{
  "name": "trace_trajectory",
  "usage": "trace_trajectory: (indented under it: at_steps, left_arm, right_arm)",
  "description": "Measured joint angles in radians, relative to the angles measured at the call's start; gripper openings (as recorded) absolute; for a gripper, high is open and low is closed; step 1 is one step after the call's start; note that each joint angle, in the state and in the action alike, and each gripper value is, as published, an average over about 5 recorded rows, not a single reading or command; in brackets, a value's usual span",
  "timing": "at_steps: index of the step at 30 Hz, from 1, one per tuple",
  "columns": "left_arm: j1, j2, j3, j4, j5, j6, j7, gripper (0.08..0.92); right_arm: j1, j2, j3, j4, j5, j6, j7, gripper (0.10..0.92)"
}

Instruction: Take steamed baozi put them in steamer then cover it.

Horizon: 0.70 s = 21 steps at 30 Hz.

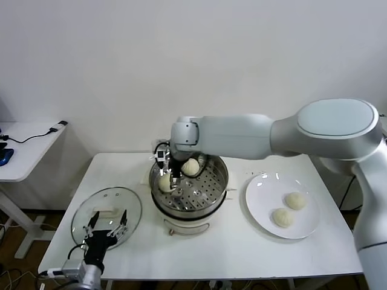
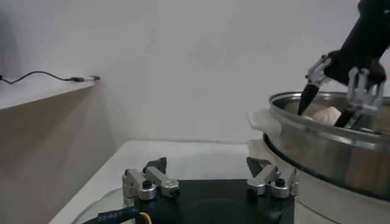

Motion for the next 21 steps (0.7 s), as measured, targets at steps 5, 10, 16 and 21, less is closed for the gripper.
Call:
trace_trajectory:
  at_steps: [5, 10, 16, 21]
  left_arm:
    - [0.000, -0.001, -0.002, -0.009, -0.003, 0.001, 0.000, 0.823]
    - [0.000, 0.001, -0.006, -0.012, -0.005, 0.002, 0.000, 0.823]
    - [-0.004, -0.004, -0.008, -0.013, -0.006, 0.005, 0.000, 0.823]
    - [-0.003, -0.010, -0.007, -0.016, -0.003, 0.010, 0.001, 0.823]
  right_arm:
    - [0.107, -0.105, -0.044, 0.039, -0.025, 0.088, -0.101, 0.823]
    - [0.230, -0.259, -0.132, 0.112, -0.068, 0.165, -0.187, 0.823]
    - [0.307, -0.480, -0.238, 0.216, -0.174, 0.215, -0.237, 0.823]
    - [0.265, -0.658, -0.254, 0.267, -0.287, 0.228, -0.249, 0.823]
